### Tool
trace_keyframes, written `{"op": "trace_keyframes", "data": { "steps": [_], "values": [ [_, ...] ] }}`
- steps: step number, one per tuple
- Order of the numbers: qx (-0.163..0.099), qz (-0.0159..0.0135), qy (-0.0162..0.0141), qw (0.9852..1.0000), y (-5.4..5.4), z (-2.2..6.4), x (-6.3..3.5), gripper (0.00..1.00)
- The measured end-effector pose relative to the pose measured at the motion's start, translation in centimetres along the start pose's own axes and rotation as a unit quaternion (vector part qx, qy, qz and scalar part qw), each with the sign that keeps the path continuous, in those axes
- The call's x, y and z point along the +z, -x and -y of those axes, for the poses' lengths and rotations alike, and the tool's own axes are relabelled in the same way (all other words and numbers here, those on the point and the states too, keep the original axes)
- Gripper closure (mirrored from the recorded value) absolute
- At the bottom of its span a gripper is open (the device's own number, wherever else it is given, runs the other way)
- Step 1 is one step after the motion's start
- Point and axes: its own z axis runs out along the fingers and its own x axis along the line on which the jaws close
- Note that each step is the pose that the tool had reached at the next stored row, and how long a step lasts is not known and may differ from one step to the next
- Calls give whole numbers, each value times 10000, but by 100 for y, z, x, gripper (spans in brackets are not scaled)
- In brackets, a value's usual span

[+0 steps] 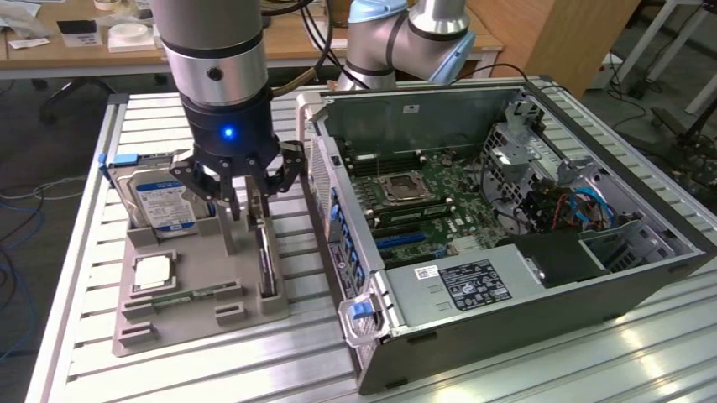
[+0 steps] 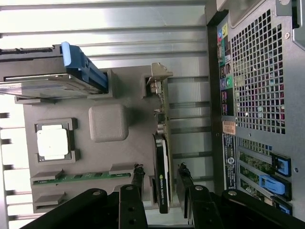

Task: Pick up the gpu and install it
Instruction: 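Pick up the gpu and move the gpu toward the slot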

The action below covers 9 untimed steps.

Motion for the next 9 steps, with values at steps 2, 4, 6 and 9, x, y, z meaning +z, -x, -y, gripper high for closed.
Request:
{"op": "trace_keyframes", "data": {
  "steps": [2, 4, 6, 9],
  "values": [
    [0, 1, 0, 10000, 0, 0, 15, 58],
    [0, 0, -1, 10000, -1, 1, 26, 58],
    [0, -1, -1, 10000, -1, 1, 26, 58],
    [0, 0, 1, 10000, 0, 1, 28, 58]
  ]
}}
